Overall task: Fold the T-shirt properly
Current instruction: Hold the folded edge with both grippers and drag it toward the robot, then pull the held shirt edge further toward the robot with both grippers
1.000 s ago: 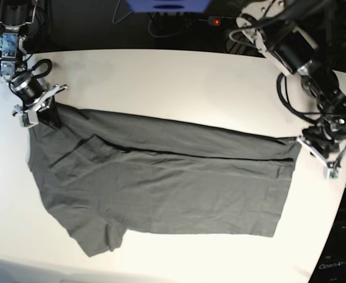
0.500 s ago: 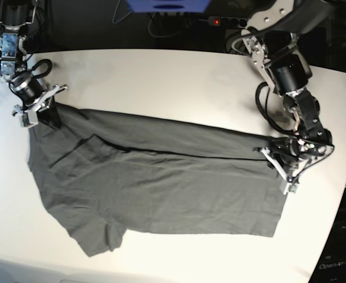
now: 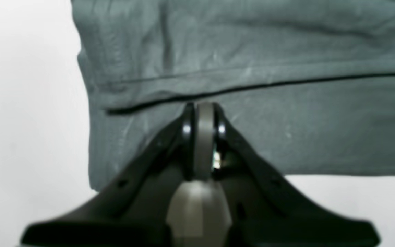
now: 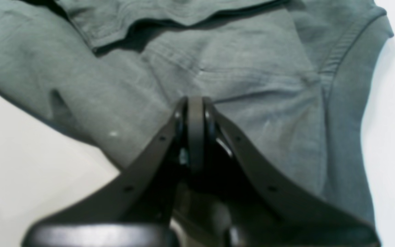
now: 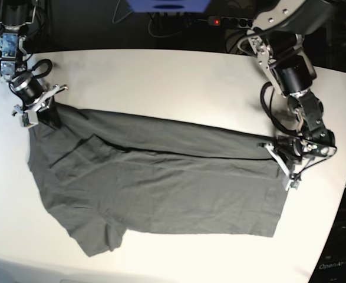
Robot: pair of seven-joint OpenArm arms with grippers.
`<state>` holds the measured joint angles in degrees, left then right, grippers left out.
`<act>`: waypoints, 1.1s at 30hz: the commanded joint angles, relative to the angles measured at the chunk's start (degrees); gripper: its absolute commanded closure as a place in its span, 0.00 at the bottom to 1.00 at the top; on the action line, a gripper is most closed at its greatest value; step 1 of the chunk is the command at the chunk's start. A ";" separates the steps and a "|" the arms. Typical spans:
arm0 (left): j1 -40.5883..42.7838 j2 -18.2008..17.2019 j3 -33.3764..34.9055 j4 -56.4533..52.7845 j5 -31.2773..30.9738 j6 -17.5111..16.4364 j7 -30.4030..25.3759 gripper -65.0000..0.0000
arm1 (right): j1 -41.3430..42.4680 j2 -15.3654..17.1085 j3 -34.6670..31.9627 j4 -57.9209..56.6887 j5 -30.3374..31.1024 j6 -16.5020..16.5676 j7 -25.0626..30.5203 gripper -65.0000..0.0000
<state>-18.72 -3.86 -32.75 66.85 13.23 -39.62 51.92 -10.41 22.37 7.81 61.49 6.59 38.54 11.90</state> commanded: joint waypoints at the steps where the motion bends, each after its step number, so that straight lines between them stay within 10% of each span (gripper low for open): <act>1: -0.93 -1.20 0.18 0.80 -0.36 0.01 0.61 0.97 | -0.62 0.79 0.14 -0.35 -2.50 -0.26 -4.12 1.00; 33: 13.93 1.18 0.09 1.59 7.56 -0.38 5.18 0.97 | -3.87 5.54 3.04 -0.44 -2.59 1.24 -3.77 1.00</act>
<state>-8.49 -3.79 -32.73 70.67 12.86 -38.96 43.13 -13.69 26.68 10.52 61.21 6.44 40.69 12.05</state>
